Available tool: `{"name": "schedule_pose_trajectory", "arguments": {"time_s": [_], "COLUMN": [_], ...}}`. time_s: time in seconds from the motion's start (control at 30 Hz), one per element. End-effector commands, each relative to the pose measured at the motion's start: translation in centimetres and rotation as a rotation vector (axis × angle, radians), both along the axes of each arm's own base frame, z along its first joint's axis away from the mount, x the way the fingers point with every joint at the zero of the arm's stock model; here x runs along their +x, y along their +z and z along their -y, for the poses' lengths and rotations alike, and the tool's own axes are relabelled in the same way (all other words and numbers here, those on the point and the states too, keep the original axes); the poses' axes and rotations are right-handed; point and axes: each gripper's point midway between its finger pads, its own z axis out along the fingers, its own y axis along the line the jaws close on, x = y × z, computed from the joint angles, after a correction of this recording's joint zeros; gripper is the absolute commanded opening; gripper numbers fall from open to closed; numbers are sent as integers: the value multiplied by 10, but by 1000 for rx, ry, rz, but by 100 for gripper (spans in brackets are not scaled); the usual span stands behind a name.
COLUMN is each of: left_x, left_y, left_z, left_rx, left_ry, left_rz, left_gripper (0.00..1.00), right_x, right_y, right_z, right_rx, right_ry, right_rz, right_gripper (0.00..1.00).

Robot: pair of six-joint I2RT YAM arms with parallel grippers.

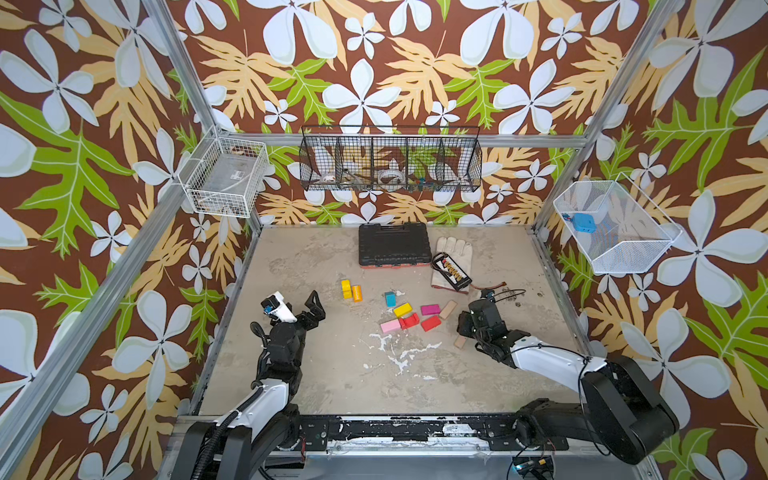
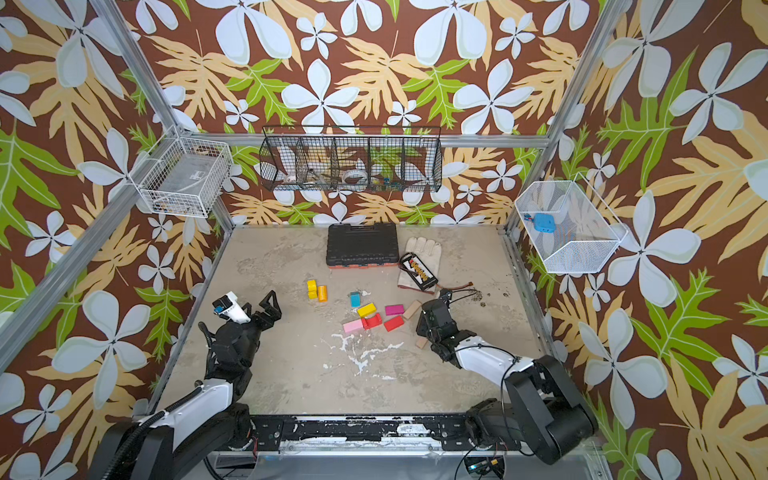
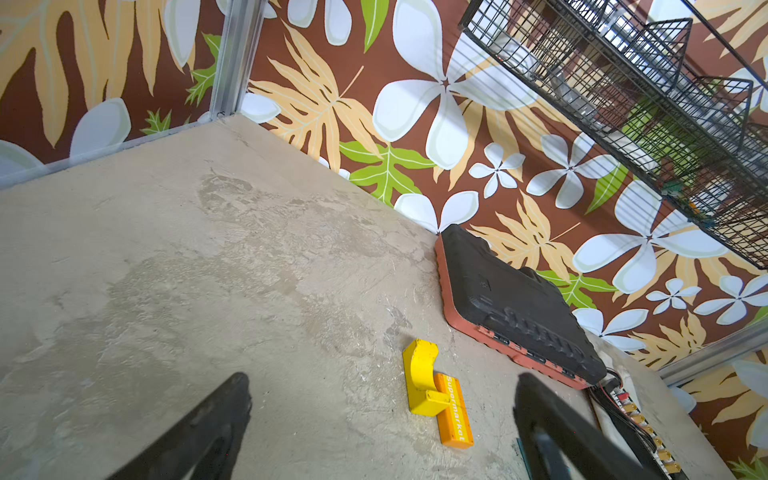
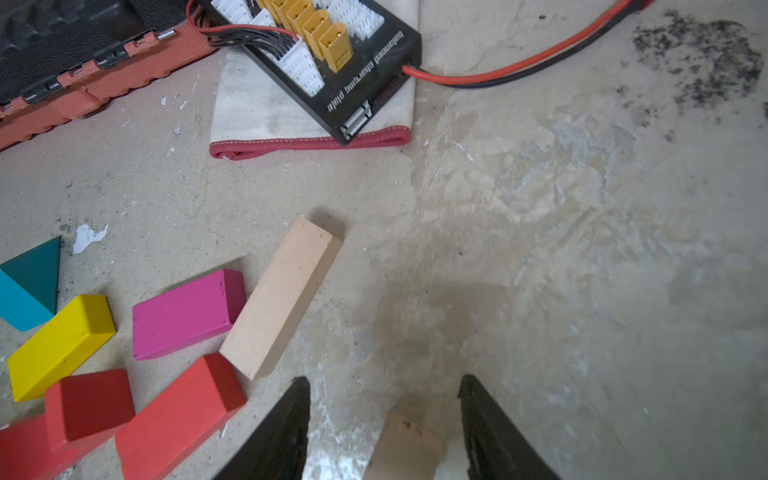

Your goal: Build the wood block tower

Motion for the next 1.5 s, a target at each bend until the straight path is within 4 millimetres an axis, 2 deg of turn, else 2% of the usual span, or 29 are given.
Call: {"name": "schedule_pose_trajectory", "arguments": {"time_s": [0.0,0.23,0.47,0.7,0.87,0.9,0.97,1.07,1.23,1.33,1.37,1.47], "left_x": [1,1,0,-1,-2,-2,-2,-2,-1,-2,-1,-2], "left_y": [5,5,6,6,6,6,6,6,6,6,6,6], "left_z": [0,-1,0,0,0,-1,-1,0,0,0,-1,-1], "left_rx": [0,1,0,-1,-3,-1,-2,-2,-3,-3,-2,-3], "left_ry": [3,5,2,2,3,3,4,2,2,3,3,4], "left_rz": [18,18,24,26,28,27,28,27,29,29,28,28], "left_gripper": [100,100,100,100,100,100,100,100,100,100,100,100], "right_x": [6,-8,-35,-58,-60,-59,-58,-54,-46,-38,-35,-26], "right_y": [-3,-17,-17,-19,-25,-23,-20,-14,-7,-4,-3,-1], "right_z": [-11,-20,-18,-26,-12,-11,-12,-20,-25,-24,-23,-19], "right_rx": [0,53,82,84,30,32,43,48,6,-29,-46,-102], "right_ry": [66,117,127,161,97,88,74,88,75,60,54,26], "right_rz": [-3,-41,-40,-44,-76,-72,-68,-54,-53,-54,-53,-55], "right_gripper": [57,52,57,65,76,81,100,100,96,87,82,54]}}
